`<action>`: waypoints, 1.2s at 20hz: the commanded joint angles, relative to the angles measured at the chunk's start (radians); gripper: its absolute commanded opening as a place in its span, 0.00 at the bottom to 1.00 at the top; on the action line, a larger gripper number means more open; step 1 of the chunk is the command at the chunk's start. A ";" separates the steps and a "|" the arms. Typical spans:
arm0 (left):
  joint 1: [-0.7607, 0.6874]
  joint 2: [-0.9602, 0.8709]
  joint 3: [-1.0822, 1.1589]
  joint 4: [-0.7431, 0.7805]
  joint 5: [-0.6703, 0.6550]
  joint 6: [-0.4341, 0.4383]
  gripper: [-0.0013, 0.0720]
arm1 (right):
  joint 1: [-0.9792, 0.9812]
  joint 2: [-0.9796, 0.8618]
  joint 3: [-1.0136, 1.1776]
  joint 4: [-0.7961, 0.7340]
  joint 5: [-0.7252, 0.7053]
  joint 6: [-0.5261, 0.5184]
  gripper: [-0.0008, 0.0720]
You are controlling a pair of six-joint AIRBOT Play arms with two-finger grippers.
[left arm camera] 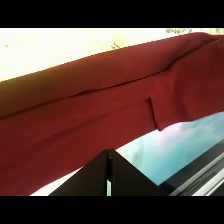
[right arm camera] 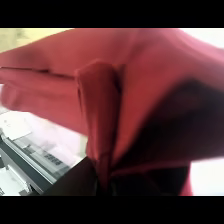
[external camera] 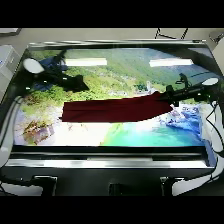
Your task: Fold the clothes and pants, and hang the long-sleeved shirts on hangers.
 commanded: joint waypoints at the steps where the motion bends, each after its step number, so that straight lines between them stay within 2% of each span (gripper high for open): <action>1: -0.177 -0.163 0.000 0.016 0.109 -0.070 0.04 | 0.056 0.177 0.001 -0.024 0.011 0.113 0.06; 2: -0.213 -0.211 0.000 -0.004 0.113 -0.118 0.04 | 0.074 0.220 0.001 -0.030 0.021 0.132 0.06; 5: -0.312 -0.330 0.000 -0.172 0.176 -0.127 0.04 | 0.105 0.338 0.001 -0.037 0.050 0.190 0.06; 7: -0.381 -0.383 0.000 -0.287 0.282 -0.128 0.04 | 0.116 0.406 0.001 -0.038 0.054 0.233 0.06; 9: -0.451 -0.428 0.001 -0.463 0.418 -0.128 0.04 | 0.122 0.471 0.001 -0.042 0.080 0.245 0.06; 12: -0.558 -0.463 0.001 -0.732 0.601 -0.111 0.04 | 0.122 0.530 0.001 -0.155 0.088 0.281 0.06; 14: -0.587 -0.459 0.001 -0.782 0.666 -0.075 0.04 | 0.122 0.522 0.001 -0.233 0.087 0.293 0.06; 16: -0.545 -0.441 0.001 -0.732 0.632 -0.029 0.04 | 0.125 0.489 0.001 -0.228 0.056 0.293 0.06; 20: -0.321 -0.294 0.001 -0.372 0.442 -0.039 0.03 | 0.252 0.382 0.001 -0.141 -0.079 0.280 0.06; 22: -0.182 -0.170 0.001 -0.173 0.348 -0.072 0.04 | 0.357 0.309 0.001 -0.051 -0.173 0.280 0.06; 24: -0.051 -0.031 0.001 -0.040 0.269 -0.079 0.04 | 0.459 0.229 0.001 -0.002 -0.275 0.281 0.06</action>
